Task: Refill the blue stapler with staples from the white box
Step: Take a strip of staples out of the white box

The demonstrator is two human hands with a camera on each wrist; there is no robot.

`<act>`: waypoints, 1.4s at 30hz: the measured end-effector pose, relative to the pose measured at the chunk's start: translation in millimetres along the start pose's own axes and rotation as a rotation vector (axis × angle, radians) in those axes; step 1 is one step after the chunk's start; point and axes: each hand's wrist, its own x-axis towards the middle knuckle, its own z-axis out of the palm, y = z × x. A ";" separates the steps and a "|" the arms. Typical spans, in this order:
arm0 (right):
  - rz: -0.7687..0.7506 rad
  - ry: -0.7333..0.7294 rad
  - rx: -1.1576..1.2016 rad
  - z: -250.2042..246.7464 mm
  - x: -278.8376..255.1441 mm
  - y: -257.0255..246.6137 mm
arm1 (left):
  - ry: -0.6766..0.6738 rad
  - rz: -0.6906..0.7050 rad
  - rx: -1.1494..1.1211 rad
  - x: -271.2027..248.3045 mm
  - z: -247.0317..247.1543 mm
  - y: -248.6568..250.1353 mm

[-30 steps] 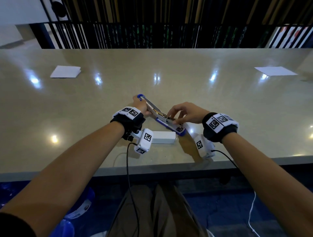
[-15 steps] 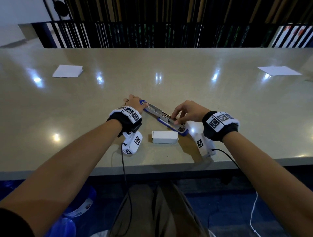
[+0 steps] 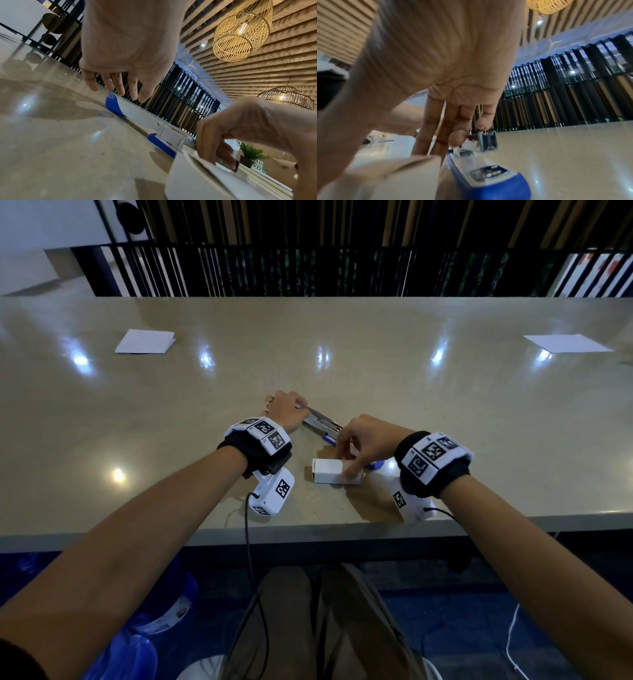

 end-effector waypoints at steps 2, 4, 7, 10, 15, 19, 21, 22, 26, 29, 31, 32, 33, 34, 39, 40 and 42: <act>0.021 0.005 -0.040 7.8 2.8 1.2 | -0.012 0.018 -0.015 -0.3 -1.1 -3.2; 0.033 0.027 -0.036 11.0 4.1 2.6 | -0.015 0.062 -0.062 -3.7 -3.6 -2.2; 0.015 0.143 -0.008 8.6 4.2 2.2 | -0.093 0.184 -0.257 -20.5 -13.4 10.3; 0.002 0.343 0.035 4.2 5.2 1.6 | -0.356 0.270 -0.314 -36.4 -26.1 17.8; 0.004 0.597 0.109 -4.4 13.6 -2.8 | -0.388 0.465 -0.038 -43.9 -31.8 17.9; -0.049 0.715 0.303 -12.2 16.8 -11.3 | -0.250 0.529 0.003 -37.3 -27.3 13.2; -0.051 0.731 0.469 -15.2 17.3 -12.2 | -0.168 0.530 -0.007 -35.0 -26.2 8.8; -0.037 0.734 0.565 -16.1 17.3 -12.4 | -0.122 0.543 -0.023 -35.0 -26.0 7.4; -0.002 0.718 0.869 -17.8 18.7 -15.3 | 0.019 0.587 -0.086 -34.3 -23.9 5.6; 0.017 0.703 0.917 -18.1 19.9 -15.2 | 0.049 0.572 -0.129 -33.9 -20.0 4.5; 0.029 0.698 0.930 -18.9 20.9 -15.6 | 0.032 0.532 -0.172 -32.9 -18.4 2.4; 0.033 0.706 0.914 -19.1 21.2 -16.6 | 0.027 0.518 -0.189 -32.2 -17.6 1.6; 0.036 0.722 0.888 -19.1 21.1 -18.4 | 0.019 0.509 -0.209 -31.2 -16.9 0.8; 0.039 0.745 0.853 -19.0 21.1 -20.5 | 0.012 0.503 -0.229 -30.7 -16.4 0.6; 0.036 0.827 0.743 -17.9 20.5 -27.4 | 0.000 0.506 -0.232 -29.2 -15.2 -0.8; 0.034 0.825 0.744 -17.8 20.2 -27.4 | 0.001 0.504 -0.231 -29.4 -15.1 -1.2; 0.027 0.822 0.736 -17.6 19.7 -27.5 | 0.002 0.502 -0.222 -29.3 -15.1 -2.1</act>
